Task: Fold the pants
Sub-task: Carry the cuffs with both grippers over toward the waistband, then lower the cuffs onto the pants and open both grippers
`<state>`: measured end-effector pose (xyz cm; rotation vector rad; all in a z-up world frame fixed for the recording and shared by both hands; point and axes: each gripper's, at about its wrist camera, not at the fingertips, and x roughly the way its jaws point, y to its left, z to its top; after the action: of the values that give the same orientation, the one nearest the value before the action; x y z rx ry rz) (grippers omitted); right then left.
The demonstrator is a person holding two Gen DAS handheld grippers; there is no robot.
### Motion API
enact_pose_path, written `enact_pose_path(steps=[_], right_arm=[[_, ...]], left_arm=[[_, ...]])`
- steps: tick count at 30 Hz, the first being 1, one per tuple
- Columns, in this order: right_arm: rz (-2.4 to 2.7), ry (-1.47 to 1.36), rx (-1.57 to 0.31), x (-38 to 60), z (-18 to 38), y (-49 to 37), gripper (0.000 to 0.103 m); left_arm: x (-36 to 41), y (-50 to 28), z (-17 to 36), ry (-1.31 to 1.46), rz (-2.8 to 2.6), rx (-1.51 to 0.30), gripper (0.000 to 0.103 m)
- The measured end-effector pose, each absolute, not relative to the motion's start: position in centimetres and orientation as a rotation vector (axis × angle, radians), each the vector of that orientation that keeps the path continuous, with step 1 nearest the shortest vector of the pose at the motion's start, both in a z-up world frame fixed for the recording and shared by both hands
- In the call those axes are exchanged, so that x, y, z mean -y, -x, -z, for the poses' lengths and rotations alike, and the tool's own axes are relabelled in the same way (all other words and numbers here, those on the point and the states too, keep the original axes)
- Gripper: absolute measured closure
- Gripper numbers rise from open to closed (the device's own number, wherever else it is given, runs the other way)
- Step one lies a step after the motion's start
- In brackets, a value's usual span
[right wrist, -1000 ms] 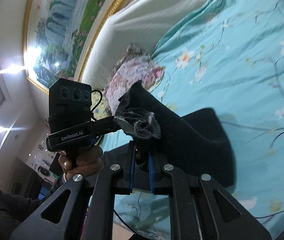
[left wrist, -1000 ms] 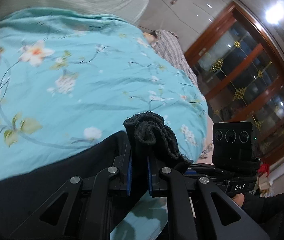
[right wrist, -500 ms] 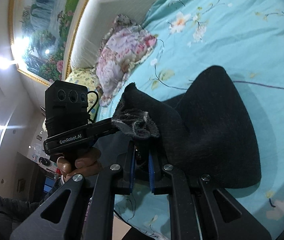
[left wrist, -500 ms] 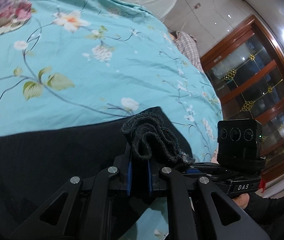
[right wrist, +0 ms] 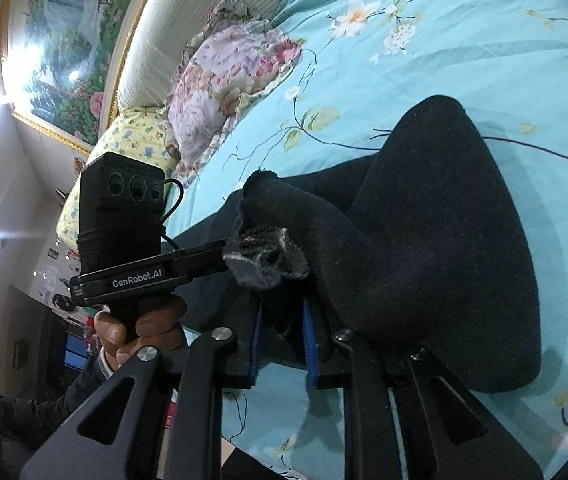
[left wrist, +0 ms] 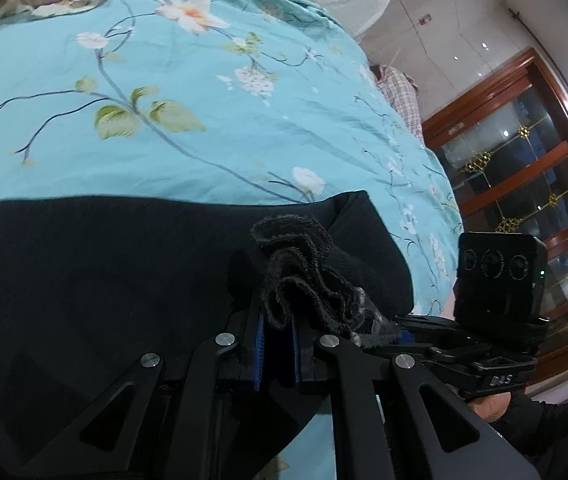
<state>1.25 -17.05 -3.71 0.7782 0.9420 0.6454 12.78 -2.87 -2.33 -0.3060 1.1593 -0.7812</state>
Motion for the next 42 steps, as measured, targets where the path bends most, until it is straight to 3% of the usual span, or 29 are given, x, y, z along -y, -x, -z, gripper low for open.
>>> enact_pose_path(steps=[4, 12, 17, 24, 31, 36, 39, 42], right_arm=[[-0.662, -0.751, -0.948, 16.1, 3.1, -1.2, 0.061], [-0.691, -0.702, -0.967, 14.3, 2.3, -1.2, 0.05], [-0.73, -0.682, -0.962, 13.3, 1.4, -1.4, 0.048], [-0.783, -0.615, -0.952, 11.3, -0.3, -1.6, 0.048], [-0.828, -0.568, -0.954, 9.2, -1.2, -2.5, 0.047], [-0.86, -0.535, -0.953, 7.3, -1.9, -3.4, 0.042], [-0.881, -0.516, -0.957, 6.3, -2.3, -3.9, 0.042], [-0.903, -0.486, -0.961, 4.9, -2.8, -4.6, 0.042]], left_arm=[[1.5, -12.3, 2.1, 0.332, 0.734, -1.145, 0.094], [-2.4, -10.7, 1.2, 0.409, 0.606, -1.099, 0.089], [-5.0, -9.4, 0.8, 0.471, 0.523, -1.07, 0.079], [-9.0, -7.2, 0.4, 0.569, 0.416, -1.021, 0.078], [-12.3, -4.5, 0.2, 0.637, 0.318, -0.987, 0.065], [-14.6, -2.1, 0.1, 0.675, 0.226, -0.95, 0.064], [-16.3, -0.4, 0.1, 0.7, 0.157, -0.928, 0.055], [-18.0, 1.2, 0.4, 0.726, 0.108, -0.912, 0.054]])
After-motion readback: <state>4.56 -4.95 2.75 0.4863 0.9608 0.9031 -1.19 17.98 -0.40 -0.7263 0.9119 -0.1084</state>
